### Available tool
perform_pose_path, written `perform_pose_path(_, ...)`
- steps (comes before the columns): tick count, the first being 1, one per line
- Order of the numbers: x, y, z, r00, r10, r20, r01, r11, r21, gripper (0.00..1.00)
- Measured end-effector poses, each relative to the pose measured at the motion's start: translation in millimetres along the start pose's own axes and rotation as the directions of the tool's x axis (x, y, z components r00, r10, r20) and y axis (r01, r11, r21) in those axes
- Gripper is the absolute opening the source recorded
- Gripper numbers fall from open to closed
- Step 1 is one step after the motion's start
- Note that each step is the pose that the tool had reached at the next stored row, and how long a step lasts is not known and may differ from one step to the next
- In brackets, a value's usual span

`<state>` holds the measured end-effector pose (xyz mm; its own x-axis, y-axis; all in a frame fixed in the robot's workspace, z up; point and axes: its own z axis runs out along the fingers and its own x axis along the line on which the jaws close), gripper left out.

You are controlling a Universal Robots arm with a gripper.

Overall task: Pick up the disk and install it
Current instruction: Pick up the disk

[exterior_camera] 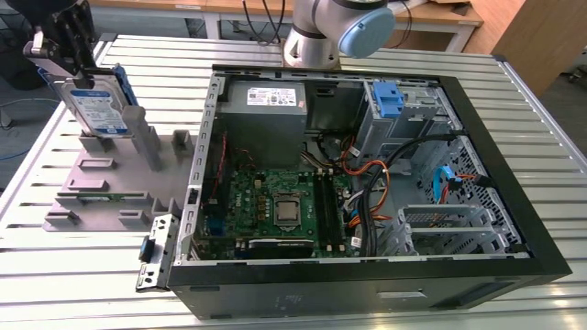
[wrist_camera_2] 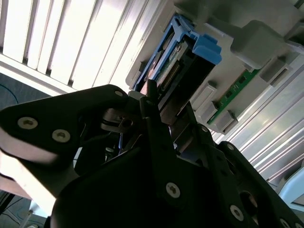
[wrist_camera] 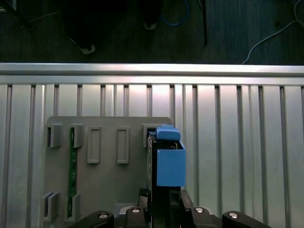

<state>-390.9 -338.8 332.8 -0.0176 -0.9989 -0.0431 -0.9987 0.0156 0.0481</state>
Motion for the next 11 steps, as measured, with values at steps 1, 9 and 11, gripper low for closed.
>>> perform_pose_path(1,0.0,0.0,-0.4,1.0,0.0,0.0,0.0,1.0,0.0,0.35)
perform_pose_path(9,-1.4,1.5,-31.6,1.0,0.0,-0.0001,0.0,1.0,0.0,0.35)
perform_pose_path(11,-1.8,2.0,-40.6,1.0,0.0,0.0,0.0,1.0,0.0,0.35)
